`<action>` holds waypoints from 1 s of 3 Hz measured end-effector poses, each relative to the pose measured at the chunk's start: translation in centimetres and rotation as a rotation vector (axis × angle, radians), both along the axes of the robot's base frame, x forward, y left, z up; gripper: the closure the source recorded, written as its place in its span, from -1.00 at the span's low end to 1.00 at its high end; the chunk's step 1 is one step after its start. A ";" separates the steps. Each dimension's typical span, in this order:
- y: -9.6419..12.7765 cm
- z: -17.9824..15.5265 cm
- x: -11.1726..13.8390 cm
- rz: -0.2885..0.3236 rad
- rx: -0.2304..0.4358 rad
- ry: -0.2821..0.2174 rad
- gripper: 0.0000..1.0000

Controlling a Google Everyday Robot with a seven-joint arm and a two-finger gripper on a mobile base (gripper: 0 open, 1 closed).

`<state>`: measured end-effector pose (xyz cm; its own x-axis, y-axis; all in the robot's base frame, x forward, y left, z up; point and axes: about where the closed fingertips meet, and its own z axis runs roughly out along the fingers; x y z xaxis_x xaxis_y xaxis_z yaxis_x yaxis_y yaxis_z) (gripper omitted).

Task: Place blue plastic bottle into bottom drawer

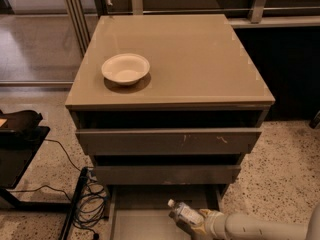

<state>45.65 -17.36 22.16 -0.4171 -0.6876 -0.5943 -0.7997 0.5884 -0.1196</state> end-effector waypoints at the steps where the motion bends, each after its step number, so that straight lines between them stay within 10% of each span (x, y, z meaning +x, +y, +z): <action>1: 0.1 -0.3 0.3 -0.009 0.020 0.012 1.00; 3: 1.6 -4.3 1.5 0.000 0.049 0.100 1.00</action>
Offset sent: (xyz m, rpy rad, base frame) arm 0.0236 0.0124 -0.0420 0.0851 0.1135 -0.0161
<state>47.16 -15.74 17.82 -0.4760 -0.6589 -0.5825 -0.8063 0.5915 -0.0102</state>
